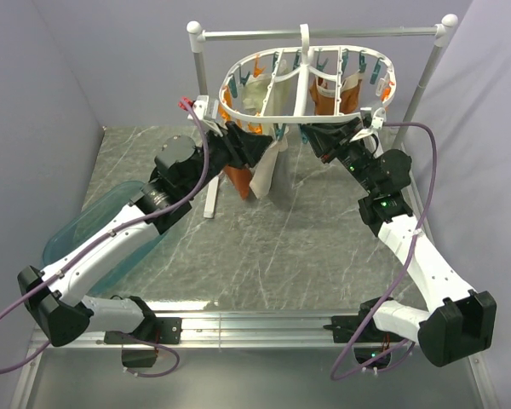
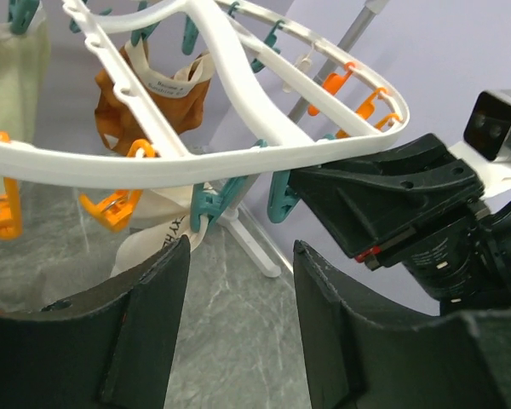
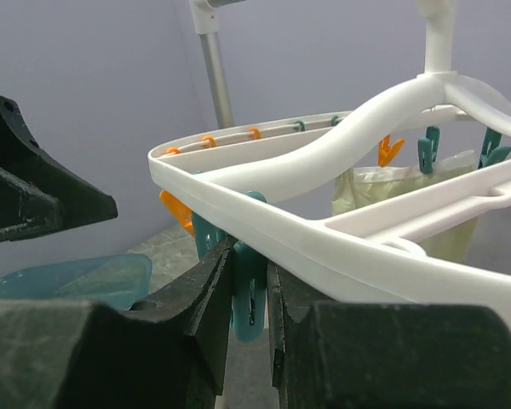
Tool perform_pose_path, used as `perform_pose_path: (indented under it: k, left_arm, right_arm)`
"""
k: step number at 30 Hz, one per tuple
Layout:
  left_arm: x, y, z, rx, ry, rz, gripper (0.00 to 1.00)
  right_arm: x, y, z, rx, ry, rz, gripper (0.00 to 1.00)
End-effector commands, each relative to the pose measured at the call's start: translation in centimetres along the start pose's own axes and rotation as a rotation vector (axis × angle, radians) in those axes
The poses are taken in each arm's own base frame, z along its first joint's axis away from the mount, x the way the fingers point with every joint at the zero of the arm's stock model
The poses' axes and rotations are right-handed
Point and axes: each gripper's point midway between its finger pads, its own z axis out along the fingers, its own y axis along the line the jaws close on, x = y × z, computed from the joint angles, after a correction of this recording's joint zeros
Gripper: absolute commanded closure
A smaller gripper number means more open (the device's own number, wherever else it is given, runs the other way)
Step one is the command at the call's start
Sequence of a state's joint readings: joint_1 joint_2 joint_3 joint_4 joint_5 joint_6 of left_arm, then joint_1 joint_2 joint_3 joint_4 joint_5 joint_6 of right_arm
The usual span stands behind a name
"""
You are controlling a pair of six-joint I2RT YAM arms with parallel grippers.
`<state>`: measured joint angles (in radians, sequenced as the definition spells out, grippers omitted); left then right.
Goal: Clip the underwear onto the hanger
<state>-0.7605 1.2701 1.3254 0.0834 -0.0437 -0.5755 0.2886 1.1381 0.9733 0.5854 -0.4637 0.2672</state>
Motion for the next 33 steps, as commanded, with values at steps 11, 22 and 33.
perform_pose_path:
  k: [11,22,33]
  left_arm:
    - [-0.6,-1.5,0.0,0.100,-0.018,0.055,0.42]
    - [-1.1,-2.0,0.8,0.125,-0.028,0.065,0.41]
    - [0.3,-4.2,3.6,0.117,0.102,0.004,0.39]
  right_arm:
    - [1.5,1.0,-0.6,-0.070,0.048,-0.038,0.66]
    - [2.2,0.7,-0.7,-0.103,0.041,-0.068,0.68]
    - [1.9,-0.2,-0.2,-0.072,0.047,-0.120,1.00]
